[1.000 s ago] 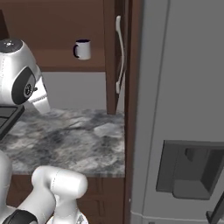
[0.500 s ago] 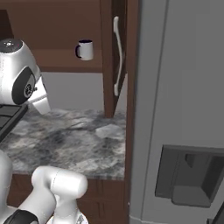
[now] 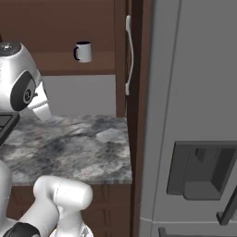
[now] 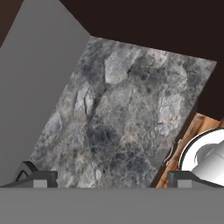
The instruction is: There is a tray on the dining counter. Grab the cup, mug, and pitcher and place them on the tray. The pitcher may be placed next to the tray if it cannot fit the tray.
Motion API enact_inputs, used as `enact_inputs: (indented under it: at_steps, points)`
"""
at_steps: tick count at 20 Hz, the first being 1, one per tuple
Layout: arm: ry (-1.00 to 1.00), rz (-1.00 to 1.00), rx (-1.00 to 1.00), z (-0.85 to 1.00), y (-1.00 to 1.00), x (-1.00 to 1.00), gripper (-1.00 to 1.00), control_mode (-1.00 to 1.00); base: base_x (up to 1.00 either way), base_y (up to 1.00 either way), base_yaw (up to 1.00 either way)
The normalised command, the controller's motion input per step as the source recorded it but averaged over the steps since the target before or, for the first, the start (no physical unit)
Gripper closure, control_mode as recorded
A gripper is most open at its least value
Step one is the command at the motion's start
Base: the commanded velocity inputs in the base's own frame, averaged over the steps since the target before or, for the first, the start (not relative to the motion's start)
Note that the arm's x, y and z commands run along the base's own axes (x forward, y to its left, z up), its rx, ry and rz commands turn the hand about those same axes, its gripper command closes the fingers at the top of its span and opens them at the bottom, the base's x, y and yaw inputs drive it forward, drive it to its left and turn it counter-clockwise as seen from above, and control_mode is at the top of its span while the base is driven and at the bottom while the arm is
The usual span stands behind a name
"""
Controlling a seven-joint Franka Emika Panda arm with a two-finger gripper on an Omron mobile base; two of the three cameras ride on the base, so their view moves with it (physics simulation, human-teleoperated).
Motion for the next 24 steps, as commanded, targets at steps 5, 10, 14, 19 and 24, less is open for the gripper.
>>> enact_inputs:
  at_steps: [5,10,14,19,24]
  points:
    - [0.00,0.00,0.00,0.00,0.00,0.00,-1.00,1.00,0.59,-0.01,-0.07]
    - [0.00,0.00,0.00,0.00,0.00,0.00,-1.00,1.00,0.47,0.00,-0.23]
    - [0.00,0.00,0.00,0.00,0.00,0.00,-1.00,1.00,0.48,0.00,-0.32]
    - [0.00,0.00,0.00,0.00,0.00,0.00,-1.00,1.00,0.32,0.00,-0.25]
    - [0.00,0.00,0.00,0.00,0.00,0.00,-1.00,1.00,0.08,0.00,-0.24]
